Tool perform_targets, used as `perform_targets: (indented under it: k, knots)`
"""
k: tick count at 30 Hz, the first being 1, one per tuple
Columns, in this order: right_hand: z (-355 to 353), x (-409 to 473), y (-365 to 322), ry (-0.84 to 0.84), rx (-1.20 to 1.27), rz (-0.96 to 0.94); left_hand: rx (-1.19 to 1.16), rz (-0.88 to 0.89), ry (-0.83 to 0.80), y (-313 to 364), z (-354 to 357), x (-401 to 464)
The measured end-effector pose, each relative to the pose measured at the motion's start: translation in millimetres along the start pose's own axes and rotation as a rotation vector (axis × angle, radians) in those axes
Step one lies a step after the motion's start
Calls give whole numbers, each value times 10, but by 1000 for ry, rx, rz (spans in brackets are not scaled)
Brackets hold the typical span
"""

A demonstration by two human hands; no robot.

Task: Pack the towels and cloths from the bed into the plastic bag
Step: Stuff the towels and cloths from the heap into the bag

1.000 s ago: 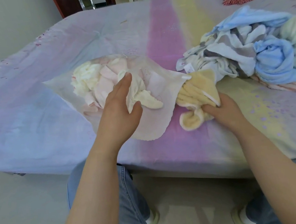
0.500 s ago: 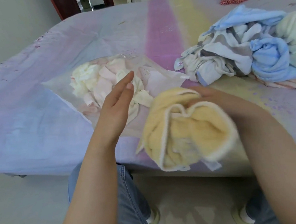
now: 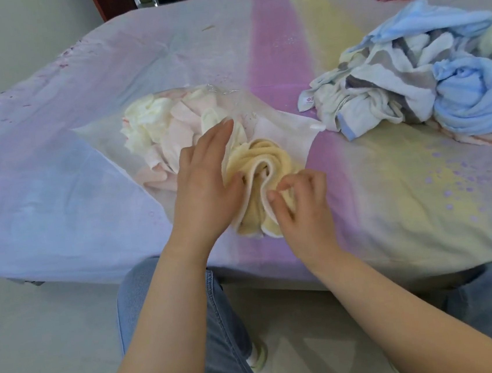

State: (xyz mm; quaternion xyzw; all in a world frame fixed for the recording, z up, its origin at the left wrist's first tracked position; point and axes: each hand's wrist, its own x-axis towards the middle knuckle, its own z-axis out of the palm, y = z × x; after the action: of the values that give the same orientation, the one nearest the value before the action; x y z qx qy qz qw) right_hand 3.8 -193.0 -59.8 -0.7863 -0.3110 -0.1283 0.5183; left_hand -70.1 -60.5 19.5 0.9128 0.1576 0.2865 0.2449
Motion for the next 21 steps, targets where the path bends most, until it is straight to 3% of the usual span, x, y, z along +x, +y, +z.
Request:
perform_targets:
  k: [2, 5, 9, 15, 19, 21]
  knots:
    - [64, -118, 23, -186, 3, -118, 63, 35, 8, -24, 29, -11]
    - [223, -156, 148, -353, -284, -276, -32, 45, -43, -33, 26, -26]
    - [321, 348, 189, -519, -317, -95, -241, 1, -87, -42, -47, -19]
    - [584, 909, 199, -389, -117, 196, -487, -106, -97, 1, -233, 29]
    - [535, 383, 125, -219, -435, -57, -455, -129, -119, 45, -189, 47]
    - [439, 233, 136, -236, -343, -77, -409, -136, -121, 59, -150, 68]
